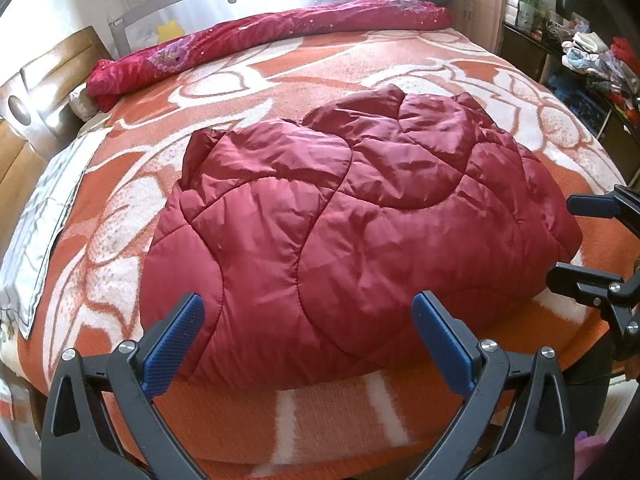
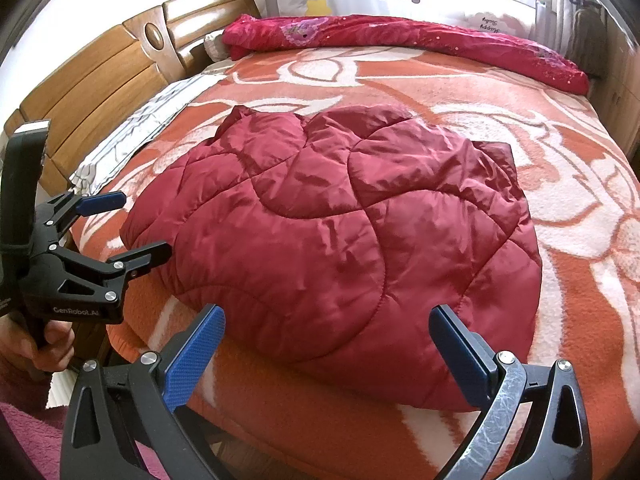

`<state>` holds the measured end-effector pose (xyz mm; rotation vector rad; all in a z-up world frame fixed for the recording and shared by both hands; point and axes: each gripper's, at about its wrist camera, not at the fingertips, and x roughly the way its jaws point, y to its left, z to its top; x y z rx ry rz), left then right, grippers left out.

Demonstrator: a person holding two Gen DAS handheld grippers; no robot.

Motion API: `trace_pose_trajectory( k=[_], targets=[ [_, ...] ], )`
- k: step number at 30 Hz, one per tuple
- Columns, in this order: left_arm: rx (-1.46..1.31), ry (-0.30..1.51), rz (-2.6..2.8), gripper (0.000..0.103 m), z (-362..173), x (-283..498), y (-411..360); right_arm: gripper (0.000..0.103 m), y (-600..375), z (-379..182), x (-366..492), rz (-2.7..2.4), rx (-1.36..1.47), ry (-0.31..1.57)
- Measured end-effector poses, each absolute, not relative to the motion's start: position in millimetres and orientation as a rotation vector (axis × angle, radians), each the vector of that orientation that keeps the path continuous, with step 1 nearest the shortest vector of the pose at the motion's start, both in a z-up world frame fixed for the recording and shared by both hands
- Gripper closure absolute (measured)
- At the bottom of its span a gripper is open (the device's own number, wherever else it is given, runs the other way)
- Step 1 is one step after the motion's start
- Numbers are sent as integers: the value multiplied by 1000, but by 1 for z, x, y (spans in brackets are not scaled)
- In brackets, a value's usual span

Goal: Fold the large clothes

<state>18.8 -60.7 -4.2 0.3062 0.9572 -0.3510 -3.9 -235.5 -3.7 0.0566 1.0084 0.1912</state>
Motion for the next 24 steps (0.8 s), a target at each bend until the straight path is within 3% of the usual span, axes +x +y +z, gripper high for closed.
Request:
trace_pose_trajectory(
  k=[24],
  targets=[
    [305, 957, -349, 0, -3, 18, -61, 0, -238, -3, -4, 190, 58, 1007]
  ],
)
